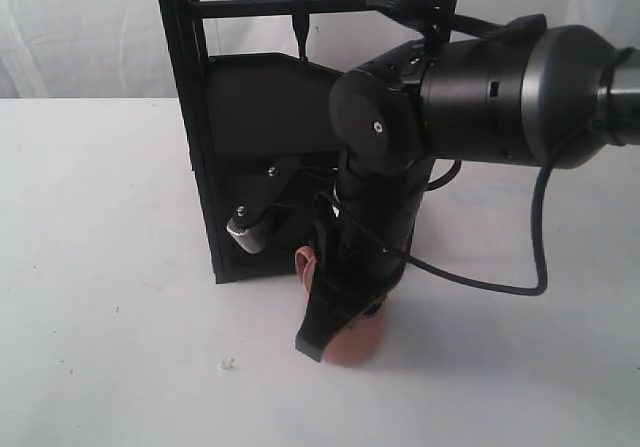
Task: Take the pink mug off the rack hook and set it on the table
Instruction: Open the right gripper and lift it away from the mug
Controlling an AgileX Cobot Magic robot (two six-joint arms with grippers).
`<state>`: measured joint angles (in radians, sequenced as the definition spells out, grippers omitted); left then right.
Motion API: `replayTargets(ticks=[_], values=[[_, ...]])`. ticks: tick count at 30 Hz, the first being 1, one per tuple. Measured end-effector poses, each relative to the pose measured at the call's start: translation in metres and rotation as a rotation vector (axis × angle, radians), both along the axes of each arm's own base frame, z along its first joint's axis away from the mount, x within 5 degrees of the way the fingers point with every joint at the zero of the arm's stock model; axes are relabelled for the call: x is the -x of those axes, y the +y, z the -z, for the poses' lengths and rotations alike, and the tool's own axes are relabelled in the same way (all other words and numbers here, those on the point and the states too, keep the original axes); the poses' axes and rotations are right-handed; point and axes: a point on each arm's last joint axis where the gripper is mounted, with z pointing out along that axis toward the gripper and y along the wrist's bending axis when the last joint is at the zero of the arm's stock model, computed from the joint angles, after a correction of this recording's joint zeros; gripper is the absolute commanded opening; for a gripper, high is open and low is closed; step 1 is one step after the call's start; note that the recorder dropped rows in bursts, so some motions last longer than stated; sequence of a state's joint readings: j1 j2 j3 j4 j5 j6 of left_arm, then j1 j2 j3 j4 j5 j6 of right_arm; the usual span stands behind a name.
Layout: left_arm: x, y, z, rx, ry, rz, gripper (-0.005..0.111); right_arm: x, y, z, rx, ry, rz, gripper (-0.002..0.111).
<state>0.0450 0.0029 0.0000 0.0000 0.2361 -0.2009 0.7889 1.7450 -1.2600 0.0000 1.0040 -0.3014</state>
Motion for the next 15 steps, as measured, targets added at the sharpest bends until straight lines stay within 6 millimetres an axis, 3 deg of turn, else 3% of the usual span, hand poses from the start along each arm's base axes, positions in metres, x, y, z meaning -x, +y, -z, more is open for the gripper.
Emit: replayTargets(ticks=[6,8,15], values=[[0.000,0.000,0.000,0.000,0.000,0.000,0.000,0.006,-0.026,-0.018,0.196,-0.016,-0.040,0.000],[0.000,0.000,0.000,0.000,0.000,0.000,0.000,0.002,-0.038,-0.029,0.230,-0.072,-0.035,0.000],[0.000,0.000,0.000,0.000,0.000,0.000,0.000,-0.024,-0.101,-0.062,0.236,-0.177,0.189,0.000]])
